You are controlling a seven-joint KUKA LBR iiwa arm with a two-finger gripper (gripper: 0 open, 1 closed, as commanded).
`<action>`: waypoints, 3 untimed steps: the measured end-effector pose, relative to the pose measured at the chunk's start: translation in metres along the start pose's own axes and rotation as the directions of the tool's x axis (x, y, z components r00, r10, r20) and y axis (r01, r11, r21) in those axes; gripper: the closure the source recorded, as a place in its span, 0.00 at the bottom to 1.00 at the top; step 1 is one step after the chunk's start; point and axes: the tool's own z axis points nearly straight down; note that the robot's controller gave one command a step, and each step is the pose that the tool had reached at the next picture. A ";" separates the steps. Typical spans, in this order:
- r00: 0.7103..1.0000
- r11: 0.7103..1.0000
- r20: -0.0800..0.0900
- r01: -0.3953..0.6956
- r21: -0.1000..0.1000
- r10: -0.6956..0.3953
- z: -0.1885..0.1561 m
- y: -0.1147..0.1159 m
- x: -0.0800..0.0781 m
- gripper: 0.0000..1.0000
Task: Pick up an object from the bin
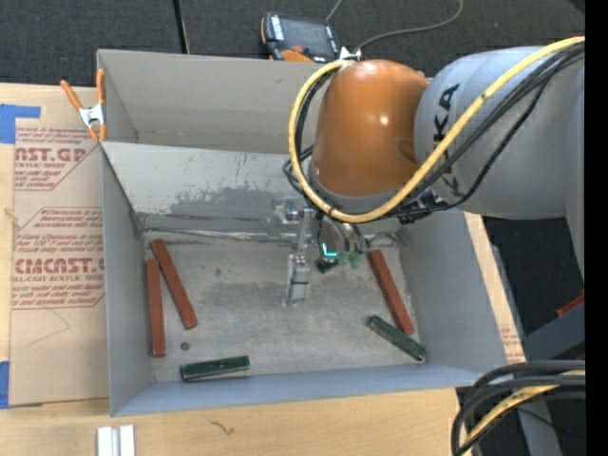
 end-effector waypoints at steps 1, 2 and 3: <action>0.998 0.998 0.002 0.067 -0.002 -0.067 0.044 0.081 0.014 0.00; 0.981 0.981 0.001 0.194 0.002 -0.194 0.148 0.021 0.052 0.00; 0.985 0.985 0.016 0.174 0.006 -0.174 0.104 -0.050 -0.026 0.00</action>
Offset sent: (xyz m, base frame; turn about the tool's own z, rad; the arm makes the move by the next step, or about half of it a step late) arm -0.0119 0.0753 -0.0414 -0.0573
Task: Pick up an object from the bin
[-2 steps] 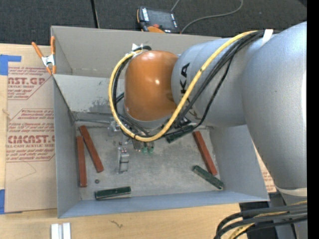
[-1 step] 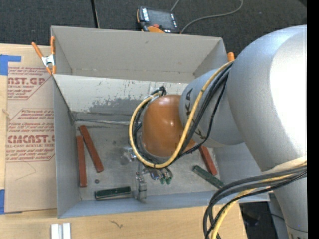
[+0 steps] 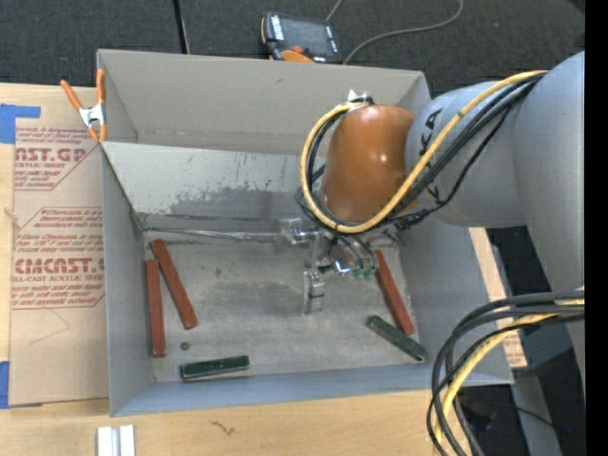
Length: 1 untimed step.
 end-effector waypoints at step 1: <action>0.896 0.896 -0.005 0.445 -0.005 -0.445 -0.060 -0.130 0.049 0.00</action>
Offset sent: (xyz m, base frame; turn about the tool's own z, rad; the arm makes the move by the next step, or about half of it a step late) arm -0.0270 -0.1336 0.0592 -0.4656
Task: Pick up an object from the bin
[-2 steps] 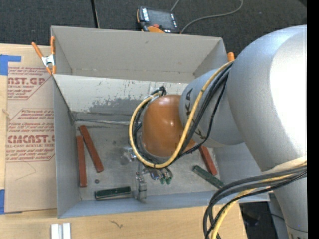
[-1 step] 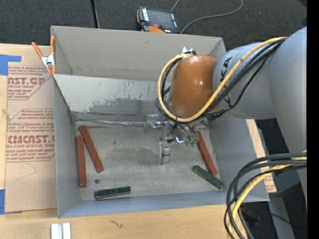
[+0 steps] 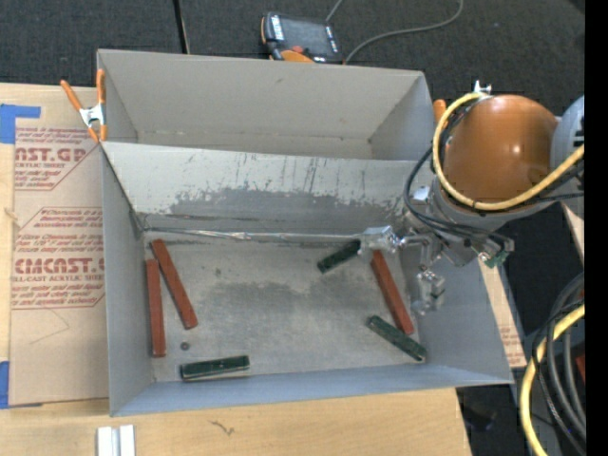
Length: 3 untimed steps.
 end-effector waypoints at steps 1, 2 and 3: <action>0.888 0.888 0.001 0.461 -0.007 -0.461 0.099 -0.013 -0.024 0.00; 0.553 0.553 0.008 0.833 -0.002 -0.833 0.099 -0.037 -0.025 0.00; 0.553 0.553 0.005 0.833 -0.001 -0.833 0.099 -0.039 -0.024 1.00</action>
Offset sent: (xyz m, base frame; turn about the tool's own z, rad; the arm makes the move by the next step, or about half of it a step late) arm 0.0277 0.0024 -0.0977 -0.4795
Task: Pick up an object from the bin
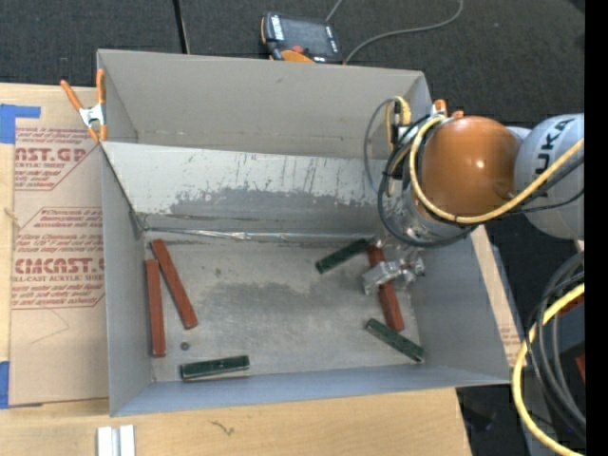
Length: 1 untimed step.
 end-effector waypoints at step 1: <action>1.000 1.000 -0.003 0.027 0.006 -0.027 -0.157 0.021 -0.007 1.00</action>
Offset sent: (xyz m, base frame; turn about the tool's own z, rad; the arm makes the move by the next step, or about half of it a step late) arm -0.0237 0.0033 0.1526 -0.0287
